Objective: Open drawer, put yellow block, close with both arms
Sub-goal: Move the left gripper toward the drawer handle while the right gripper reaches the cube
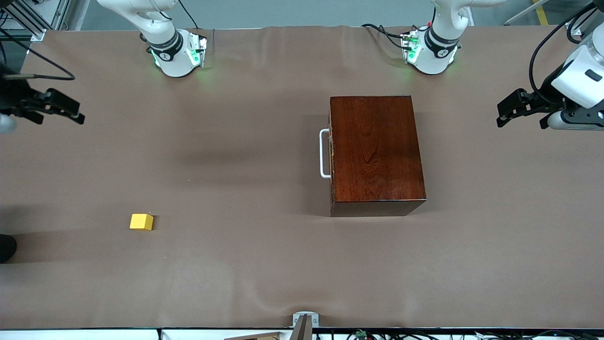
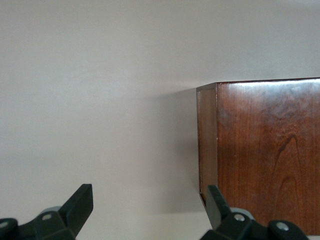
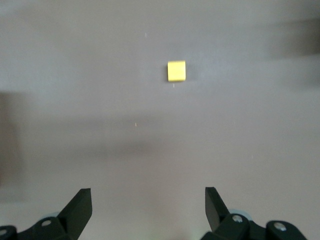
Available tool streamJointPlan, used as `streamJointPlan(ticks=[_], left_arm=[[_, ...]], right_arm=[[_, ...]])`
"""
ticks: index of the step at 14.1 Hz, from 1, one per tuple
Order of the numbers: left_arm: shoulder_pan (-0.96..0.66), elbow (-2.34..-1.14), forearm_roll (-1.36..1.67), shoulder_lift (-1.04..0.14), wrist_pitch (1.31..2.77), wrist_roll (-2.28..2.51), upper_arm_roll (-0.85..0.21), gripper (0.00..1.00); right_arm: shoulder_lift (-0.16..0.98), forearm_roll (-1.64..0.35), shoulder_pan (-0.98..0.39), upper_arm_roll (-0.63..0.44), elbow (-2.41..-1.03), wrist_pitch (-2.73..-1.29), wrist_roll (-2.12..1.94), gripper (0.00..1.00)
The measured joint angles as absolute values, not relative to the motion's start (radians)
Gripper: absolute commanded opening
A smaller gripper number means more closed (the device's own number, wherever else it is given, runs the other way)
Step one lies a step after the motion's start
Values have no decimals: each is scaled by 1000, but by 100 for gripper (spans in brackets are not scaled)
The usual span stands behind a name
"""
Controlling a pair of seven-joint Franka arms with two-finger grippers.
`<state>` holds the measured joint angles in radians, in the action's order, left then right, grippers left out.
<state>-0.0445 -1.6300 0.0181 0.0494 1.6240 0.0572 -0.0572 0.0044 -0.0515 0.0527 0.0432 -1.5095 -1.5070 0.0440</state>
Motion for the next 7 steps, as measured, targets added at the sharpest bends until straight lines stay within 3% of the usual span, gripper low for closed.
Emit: streamJointPlan(ticks=[7], left_arm=[[-85, -1599, 18, -21, 1645, 122, -133, 100]], right_arm=[[51, -57, 73, 42, -1516, -1526, 44, 100]])
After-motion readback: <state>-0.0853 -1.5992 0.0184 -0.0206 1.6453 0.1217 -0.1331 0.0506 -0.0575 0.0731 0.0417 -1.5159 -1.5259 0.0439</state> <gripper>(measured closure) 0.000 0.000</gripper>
